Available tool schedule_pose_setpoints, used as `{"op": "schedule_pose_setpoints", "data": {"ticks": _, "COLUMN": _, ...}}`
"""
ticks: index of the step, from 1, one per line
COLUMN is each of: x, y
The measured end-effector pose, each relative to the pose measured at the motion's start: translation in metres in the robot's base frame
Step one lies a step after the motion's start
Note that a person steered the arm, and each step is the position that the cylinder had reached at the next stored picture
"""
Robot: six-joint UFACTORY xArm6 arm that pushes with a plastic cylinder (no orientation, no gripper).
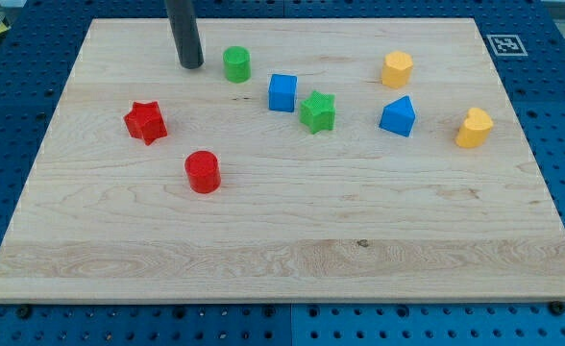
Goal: Place the blue cube diagonally in between the green star and green circle
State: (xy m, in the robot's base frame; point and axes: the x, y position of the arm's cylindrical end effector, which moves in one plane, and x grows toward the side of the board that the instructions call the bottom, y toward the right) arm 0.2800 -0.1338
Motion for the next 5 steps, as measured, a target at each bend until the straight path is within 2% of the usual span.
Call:
{"op": "schedule_pose_setpoints", "data": {"ticks": 1, "x": -0.027, "y": 0.015}}
{"op": "schedule_pose_setpoints", "data": {"ticks": 3, "x": 0.011, "y": 0.049}}
{"op": "schedule_pose_setpoints", "data": {"ticks": 5, "x": 0.019, "y": 0.066}}
